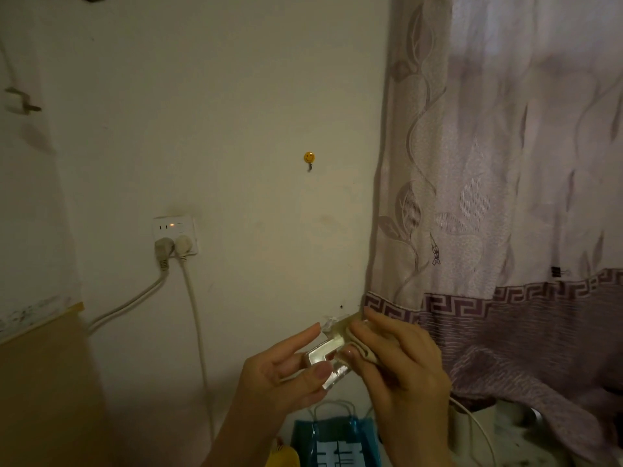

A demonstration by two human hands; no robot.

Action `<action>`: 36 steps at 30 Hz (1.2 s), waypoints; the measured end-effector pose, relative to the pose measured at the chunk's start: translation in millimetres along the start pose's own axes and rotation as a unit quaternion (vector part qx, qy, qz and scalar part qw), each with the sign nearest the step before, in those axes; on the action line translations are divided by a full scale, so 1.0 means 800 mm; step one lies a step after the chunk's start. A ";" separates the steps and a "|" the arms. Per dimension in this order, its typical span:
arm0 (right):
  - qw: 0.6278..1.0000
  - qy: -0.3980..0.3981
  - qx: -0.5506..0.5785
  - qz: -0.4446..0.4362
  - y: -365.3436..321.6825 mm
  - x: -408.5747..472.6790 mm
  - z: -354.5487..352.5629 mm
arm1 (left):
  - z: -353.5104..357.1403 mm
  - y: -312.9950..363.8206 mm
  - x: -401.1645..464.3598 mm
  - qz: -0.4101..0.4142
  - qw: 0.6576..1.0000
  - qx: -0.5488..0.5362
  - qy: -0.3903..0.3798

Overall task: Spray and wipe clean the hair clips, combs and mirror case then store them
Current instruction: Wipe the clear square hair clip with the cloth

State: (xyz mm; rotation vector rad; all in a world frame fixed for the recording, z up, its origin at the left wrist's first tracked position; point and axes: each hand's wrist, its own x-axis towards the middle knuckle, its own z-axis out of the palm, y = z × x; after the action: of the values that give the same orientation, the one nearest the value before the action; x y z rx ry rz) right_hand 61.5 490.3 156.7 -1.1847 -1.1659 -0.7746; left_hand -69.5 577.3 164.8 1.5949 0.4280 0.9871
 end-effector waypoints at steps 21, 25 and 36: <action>0.935 -0.092 0.262 0.223 0.027 0.035 -0.032 | -0.017 -0.011 0.008 -0.031 0.997 0.059 -0.032; 0.926 -0.176 0.250 0.220 0.027 0.030 -0.025 | -0.015 -0.007 0.006 -0.034 0.997 0.052 -0.048; 0.912 -0.169 0.249 0.280 0.033 0.016 -0.016 | -0.013 0.001 0.005 -0.015 0.998 0.058 -0.033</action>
State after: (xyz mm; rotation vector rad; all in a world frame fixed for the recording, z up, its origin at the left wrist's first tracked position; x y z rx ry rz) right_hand 93.0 485.9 161.9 -1.1484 -1.1229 0.1722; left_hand -75.1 586.6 167.0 1.7145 0.4703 0.8979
